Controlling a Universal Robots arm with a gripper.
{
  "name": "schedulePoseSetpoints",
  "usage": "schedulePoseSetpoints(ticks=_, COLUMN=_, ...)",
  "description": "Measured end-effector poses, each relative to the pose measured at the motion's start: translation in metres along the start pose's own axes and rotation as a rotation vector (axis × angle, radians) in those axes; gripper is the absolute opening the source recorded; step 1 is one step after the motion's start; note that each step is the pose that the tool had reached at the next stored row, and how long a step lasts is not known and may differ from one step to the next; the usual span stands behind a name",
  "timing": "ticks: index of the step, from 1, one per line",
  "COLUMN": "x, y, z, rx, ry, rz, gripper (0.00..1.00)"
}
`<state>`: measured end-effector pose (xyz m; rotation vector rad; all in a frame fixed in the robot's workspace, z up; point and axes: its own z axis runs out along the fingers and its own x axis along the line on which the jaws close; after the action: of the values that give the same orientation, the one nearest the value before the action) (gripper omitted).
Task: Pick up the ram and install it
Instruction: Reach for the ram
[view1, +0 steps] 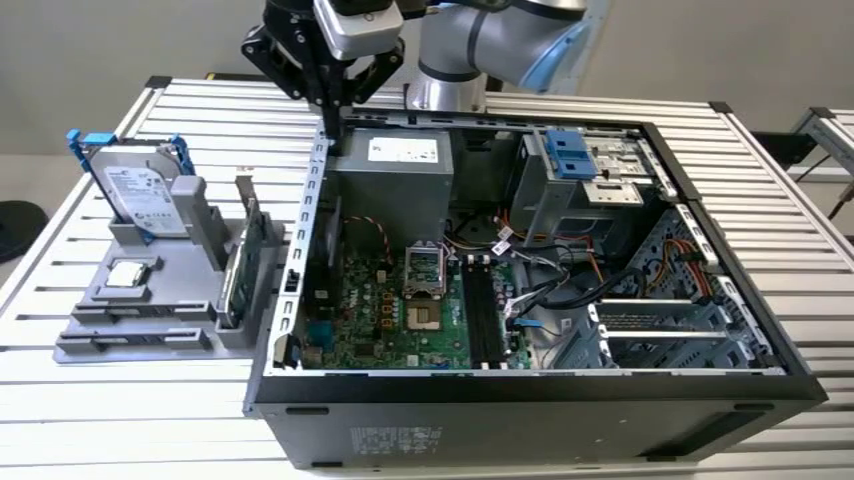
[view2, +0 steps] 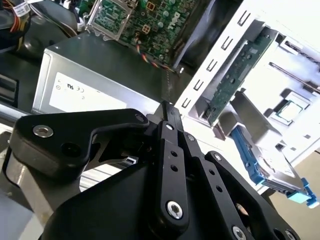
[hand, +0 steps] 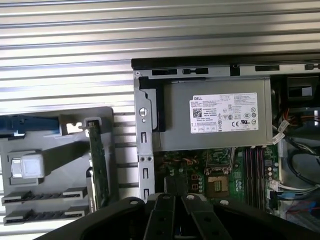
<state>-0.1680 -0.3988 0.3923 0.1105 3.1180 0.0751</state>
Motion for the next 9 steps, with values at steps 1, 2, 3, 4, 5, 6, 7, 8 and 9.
schedulePoseSetpoints(ticks=1, x=0.0025, y=-0.0002, z=0.0, rx=0.0001, ry=0.0001, rz=0.0, gripper=0.0)
schedulePoseSetpoints(ticks=2, x=0.0049, y=-0.0004, z=-0.0001, rx=0.0, ry=0.0001, rz=0.0, gripper=0.0)
schedulePoseSetpoints(ticks=3, x=0.0072, y=-0.0005, z=-0.0001, rx=0.0, ry=0.0002, rz=0.0, gripper=0.0)
schedulePoseSetpoints(ticks=4, x=0.0097, y=-0.0007, z=-0.0001, rx=0.0, ry=0.0004, rz=0.0, gripper=0.0)
schedulePoseSetpoints(ticks=5, x=0.0122, y=-0.0009, z=-0.0001, rx=0.0001, ry=0.0008, rz=0.0, gripper=0.0)
schedulePoseSetpoints(ticks=6, x=0.0148, y=-0.0011, z=-0.0002, rx=0.0001, ry=0.0012, rz=0.0, gripper=0.0)
schedulePoseSetpoints(ticks=7, x=0.0173, y=-0.0012, z=-0.0002, rx=0.0002, ry=0.0016, rz=0.0, gripper=0.0)
schedulePoseSetpoints(ticks=8, x=0.0197, y=-0.0014, z=-0.0002, rx=0.0002, ry=0.0019, rz=0.0, gripper=0.0)
schedulePoseSetpoints(ticks=9, x=0.0222, y=-0.0016, z=-0.0002, rx=0.0002, ry=0.0022, rz=0.0, gripper=0.0)
